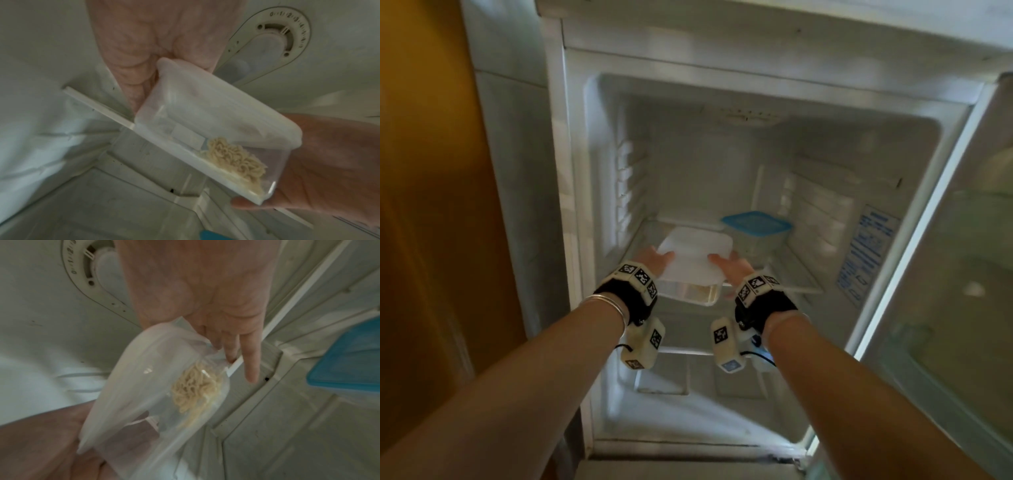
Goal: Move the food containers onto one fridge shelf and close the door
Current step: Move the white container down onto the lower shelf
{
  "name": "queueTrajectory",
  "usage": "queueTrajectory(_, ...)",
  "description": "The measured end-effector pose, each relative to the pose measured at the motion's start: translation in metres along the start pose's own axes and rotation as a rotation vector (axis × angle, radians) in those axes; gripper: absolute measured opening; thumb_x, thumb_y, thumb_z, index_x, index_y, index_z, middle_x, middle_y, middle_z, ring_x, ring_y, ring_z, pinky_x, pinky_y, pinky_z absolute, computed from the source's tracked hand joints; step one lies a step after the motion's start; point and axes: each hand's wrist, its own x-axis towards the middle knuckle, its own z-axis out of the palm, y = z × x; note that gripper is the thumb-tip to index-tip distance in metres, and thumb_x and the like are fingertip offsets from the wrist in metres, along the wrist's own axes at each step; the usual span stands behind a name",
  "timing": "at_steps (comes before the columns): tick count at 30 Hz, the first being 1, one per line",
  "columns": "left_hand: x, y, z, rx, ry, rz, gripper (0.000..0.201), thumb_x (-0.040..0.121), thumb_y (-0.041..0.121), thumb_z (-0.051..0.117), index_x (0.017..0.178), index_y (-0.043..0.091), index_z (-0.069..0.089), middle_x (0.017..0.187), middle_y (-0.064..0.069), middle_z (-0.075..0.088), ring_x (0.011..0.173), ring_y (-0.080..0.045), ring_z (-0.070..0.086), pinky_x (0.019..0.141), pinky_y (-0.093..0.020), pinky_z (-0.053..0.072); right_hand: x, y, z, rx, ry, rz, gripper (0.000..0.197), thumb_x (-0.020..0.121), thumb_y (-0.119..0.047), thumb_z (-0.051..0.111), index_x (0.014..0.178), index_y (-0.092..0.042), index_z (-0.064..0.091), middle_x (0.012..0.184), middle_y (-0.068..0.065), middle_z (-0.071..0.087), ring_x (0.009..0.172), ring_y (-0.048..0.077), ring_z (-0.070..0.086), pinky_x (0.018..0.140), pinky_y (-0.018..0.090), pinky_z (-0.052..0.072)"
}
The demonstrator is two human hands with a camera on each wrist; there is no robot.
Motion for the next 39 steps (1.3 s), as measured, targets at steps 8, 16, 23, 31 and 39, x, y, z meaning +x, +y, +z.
queueTrajectory(8,-0.025,-0.016,0.003,-0.052,-0.045,0.057,0.068,0.082,0.042,0.064,0.132,0.0,0.047,0.133,-0.016,0.057,0.119,-0.035,0.056,0.102,-0.04,0.046,-0.061,0.006,0.0,0.056,0.064,-0.037,0.059,0.083,-0.019,0.067,0.137,-0.013,0.043,0.134,0.014,0.056,0.119,0.034,0.056,0.099,0.051,0.048)
queueTrajectory(16,-0.071,-0.042,0.014,-0.058,-0.071,0.075,0.076,0.079,0.04,0.069,0.136,-0.001,0.04,0.136,-0.014,0.054,0.123,-0.032,0.054,0.098,-0.034,0.044,-0.117,0.031,-0.001,-0.057,0.139,-0.099,0.06,0.083,-0.021,0.067,0.137,-0.017,0.042,0.133,0.012,0.056,0.117,0.034,0.056,0.097,0.043,0.048)
queueTrajectory(23,-0.097,-0.066,0.03,-0.043,-0.147,0.014,0.074,0.08,0.039,0.068,0.134,-0.004,0.042,0.134,-0.018,0.054,0.121,-0.035,0.054,0.098,-0.038,0.047,-0.147,0.052,-0.003,-0.178,0.095,-0.033,0.06,0.087,-0.024,0.063,0.141,-0.017,0.038,0.137,0.013,0.053,0.122,0.034,0.053,0.078,0.031,0.045)
queueTrajectory(31,-0.083,-0.097,0.038,0.023,-0.179,-0.036,0.069,0.083,0.042,0.062,0.134,-0.002,0.046,0.134,-0.018,0.056,0.121,-0.035,0.055,0.101,-0.037,0.045,-0.126,0.081,0.026,-0.157,0.064,0.059,0.055,0.086,-0.028,0.063,0.136,-0.012,0.044,0.134,0.014,0.055,0.12,0.034,0.054,0.103,0.046,0.045)
queueTrajectory(39,-0.028,-0.107,0.042,0.069,-0.153,-0.064,0.058,0.09,0.037,0.053,0.136,0.001,0.047,0.138,-0.016,0.053,0.125,-0.032,0.052,0.104,-0.035,0.042,-0.056,0.095,0.047,-0.065,0.026,0.137,0.041,0.095,-0.017,0.049,0.134,-0.006,0.048,0.135,0.017,0.054,0.121,0.035,0.054,0.103,0.044,0.045)
